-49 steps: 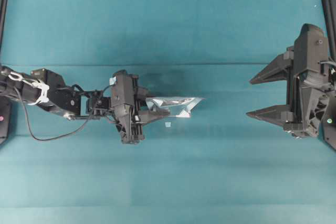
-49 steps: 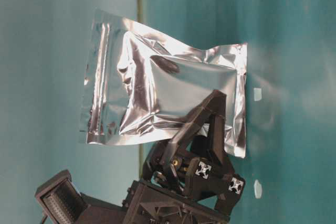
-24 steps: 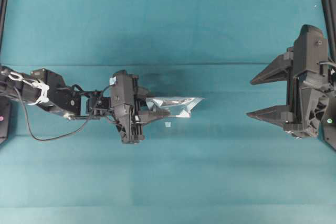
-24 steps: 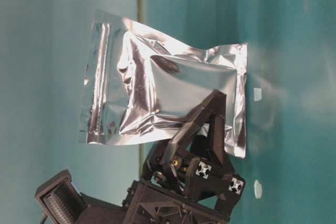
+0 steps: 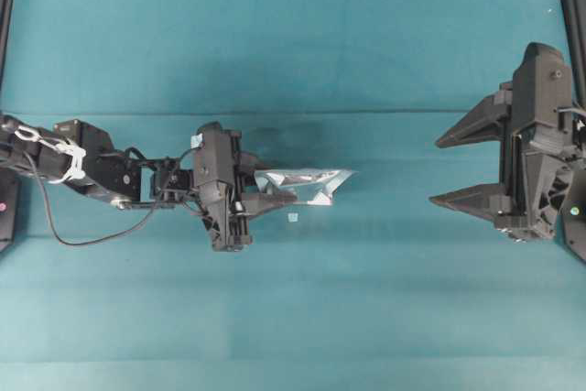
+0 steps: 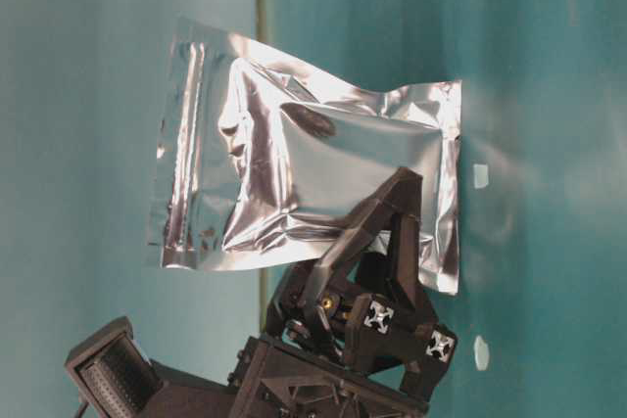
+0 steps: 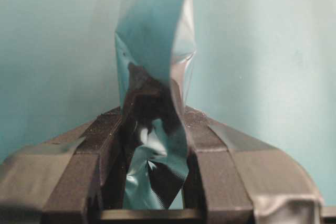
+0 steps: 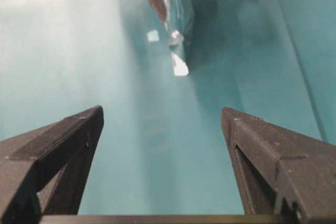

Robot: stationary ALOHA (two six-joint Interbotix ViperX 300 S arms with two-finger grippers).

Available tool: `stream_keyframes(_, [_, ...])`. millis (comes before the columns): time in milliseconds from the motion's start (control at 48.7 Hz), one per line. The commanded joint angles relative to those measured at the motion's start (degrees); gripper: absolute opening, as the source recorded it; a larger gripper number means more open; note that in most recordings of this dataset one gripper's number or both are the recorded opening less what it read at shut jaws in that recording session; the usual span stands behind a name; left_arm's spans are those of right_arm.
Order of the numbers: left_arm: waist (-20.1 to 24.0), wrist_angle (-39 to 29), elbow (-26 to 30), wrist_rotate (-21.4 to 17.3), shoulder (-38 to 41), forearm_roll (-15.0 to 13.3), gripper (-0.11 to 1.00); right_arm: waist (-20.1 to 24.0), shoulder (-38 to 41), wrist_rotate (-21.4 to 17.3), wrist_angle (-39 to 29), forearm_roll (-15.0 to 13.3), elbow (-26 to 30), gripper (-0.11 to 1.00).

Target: Hand over the silver zip bag and make it stand upright.

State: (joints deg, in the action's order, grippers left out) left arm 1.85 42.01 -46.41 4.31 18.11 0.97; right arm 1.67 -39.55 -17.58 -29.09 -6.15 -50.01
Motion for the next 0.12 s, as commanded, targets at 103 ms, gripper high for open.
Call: stream_keyframes(103, [-0.8, 0.3, 0.4, 0.2, -0.4, 0.2, 0.27, -0.1, -0.3, -0.6, 0.7, 0.0, 0.5, 0.9])
